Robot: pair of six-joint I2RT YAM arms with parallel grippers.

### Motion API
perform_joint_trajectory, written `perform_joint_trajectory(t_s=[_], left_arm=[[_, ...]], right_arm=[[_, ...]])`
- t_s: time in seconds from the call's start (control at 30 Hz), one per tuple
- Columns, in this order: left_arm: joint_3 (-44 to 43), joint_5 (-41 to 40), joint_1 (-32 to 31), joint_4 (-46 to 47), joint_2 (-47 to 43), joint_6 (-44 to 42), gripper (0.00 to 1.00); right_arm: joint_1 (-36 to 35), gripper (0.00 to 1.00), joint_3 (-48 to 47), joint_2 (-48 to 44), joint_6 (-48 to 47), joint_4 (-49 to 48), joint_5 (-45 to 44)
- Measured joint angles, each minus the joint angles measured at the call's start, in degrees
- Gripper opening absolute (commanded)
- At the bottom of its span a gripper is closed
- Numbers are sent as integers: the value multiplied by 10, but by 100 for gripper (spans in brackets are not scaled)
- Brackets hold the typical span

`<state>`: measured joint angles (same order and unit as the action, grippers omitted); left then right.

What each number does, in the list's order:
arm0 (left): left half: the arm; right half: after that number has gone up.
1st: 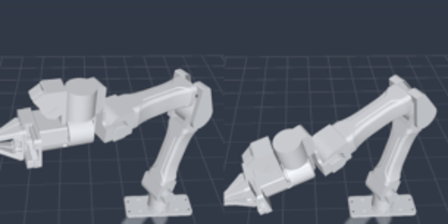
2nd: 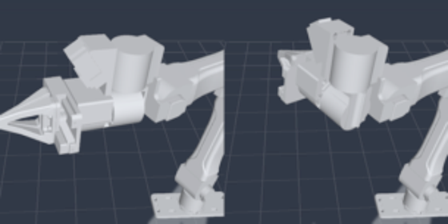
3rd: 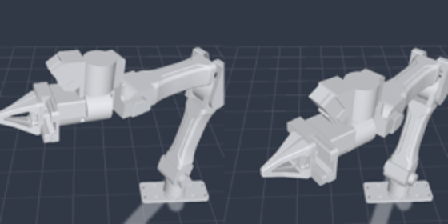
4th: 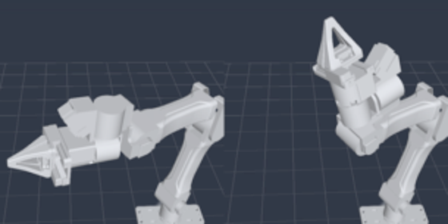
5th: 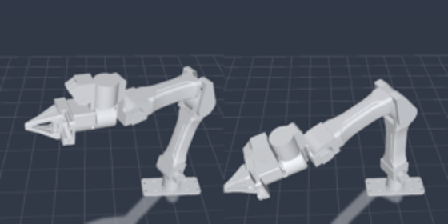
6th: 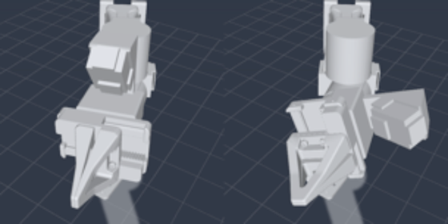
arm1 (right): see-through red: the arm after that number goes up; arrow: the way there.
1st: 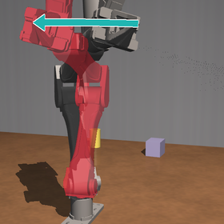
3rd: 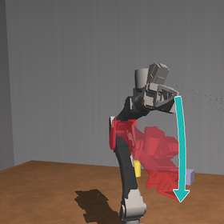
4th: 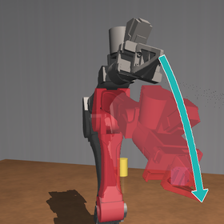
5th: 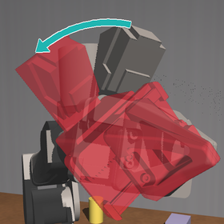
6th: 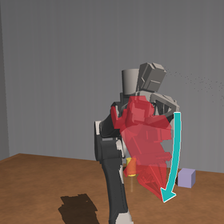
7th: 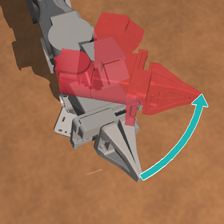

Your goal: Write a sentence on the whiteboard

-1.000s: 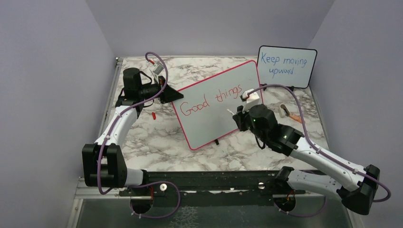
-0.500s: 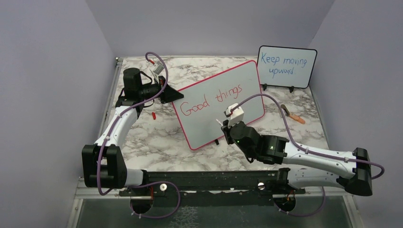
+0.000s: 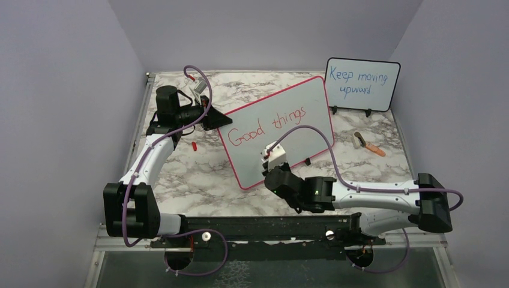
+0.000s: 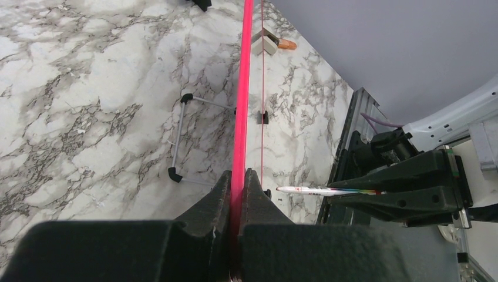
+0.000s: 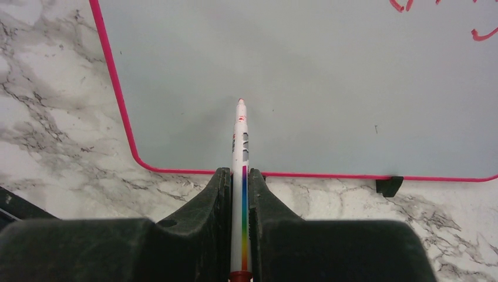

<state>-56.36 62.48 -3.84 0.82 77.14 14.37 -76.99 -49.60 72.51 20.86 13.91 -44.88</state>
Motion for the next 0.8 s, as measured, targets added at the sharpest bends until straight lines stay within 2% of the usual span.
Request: perform_joint_trajectory(t_s=[0.4,0.8], left_arm=[[0,0,0,1,0,1,0],[0,-1,0,1,0,2,0]], right_arm=[[-9,1,-52,36,18,-18,-51],[-9,1,-58,60,27,-18,-71]])
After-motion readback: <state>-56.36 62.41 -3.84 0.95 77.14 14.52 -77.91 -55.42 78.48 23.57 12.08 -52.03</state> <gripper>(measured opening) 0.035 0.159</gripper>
